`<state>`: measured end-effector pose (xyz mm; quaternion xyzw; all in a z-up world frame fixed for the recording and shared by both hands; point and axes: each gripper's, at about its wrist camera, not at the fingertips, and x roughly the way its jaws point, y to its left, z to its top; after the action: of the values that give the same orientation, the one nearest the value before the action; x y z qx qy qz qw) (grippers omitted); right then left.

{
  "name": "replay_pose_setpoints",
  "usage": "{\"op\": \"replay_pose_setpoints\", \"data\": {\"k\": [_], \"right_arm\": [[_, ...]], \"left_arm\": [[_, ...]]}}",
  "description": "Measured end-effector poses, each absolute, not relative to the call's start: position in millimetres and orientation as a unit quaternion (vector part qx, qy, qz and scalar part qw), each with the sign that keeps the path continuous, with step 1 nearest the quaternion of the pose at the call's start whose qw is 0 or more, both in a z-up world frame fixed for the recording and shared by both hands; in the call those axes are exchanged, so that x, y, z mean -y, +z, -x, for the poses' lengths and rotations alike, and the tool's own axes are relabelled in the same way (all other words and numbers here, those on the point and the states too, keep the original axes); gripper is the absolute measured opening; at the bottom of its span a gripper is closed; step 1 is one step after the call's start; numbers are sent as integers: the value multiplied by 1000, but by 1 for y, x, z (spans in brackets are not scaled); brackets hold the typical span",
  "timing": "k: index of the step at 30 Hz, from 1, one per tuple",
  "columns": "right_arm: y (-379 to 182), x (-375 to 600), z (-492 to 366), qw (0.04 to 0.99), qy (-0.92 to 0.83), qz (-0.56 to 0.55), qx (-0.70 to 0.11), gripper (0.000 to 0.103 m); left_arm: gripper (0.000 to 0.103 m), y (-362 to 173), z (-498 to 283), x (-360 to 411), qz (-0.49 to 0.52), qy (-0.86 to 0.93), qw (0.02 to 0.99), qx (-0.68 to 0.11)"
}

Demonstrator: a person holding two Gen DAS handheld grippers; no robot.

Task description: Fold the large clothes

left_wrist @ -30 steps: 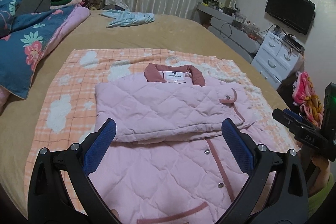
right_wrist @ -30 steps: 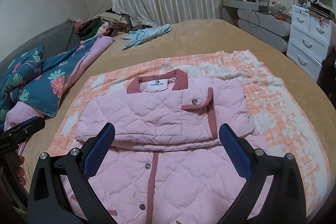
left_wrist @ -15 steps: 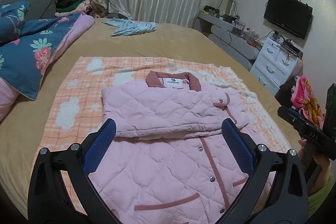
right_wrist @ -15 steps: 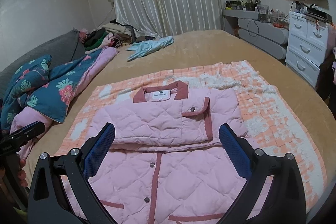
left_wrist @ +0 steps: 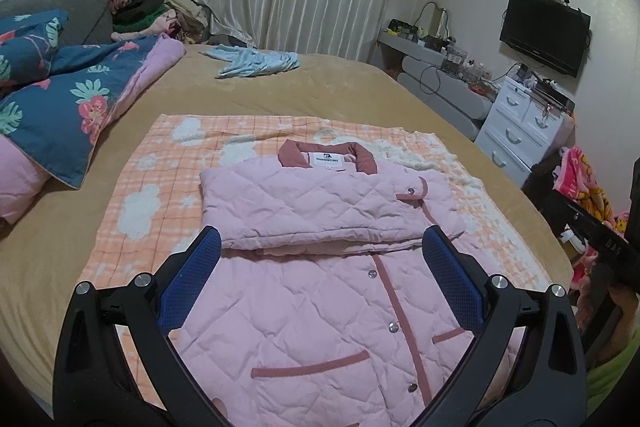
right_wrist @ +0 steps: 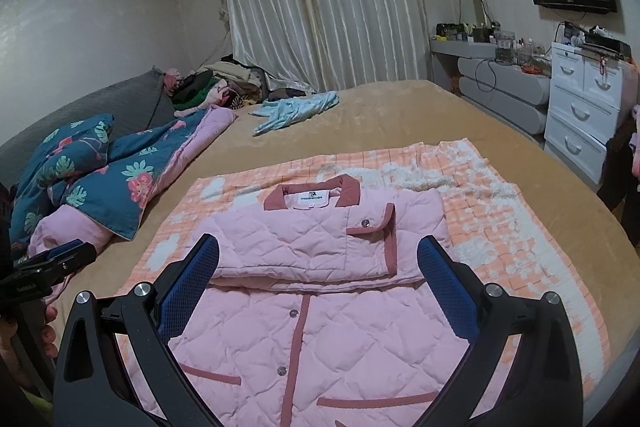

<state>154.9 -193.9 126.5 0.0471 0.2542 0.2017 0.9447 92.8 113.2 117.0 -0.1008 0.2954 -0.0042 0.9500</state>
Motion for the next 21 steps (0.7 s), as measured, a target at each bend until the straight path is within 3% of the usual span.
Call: {"op": "replay_pose_setpoints", "data": {"k": [21], "right_arm": [[116,233,-119,947,200,-29,-250,99]], "left_arm": [[94,87,-57,-112,102,26,946,-306]]}}
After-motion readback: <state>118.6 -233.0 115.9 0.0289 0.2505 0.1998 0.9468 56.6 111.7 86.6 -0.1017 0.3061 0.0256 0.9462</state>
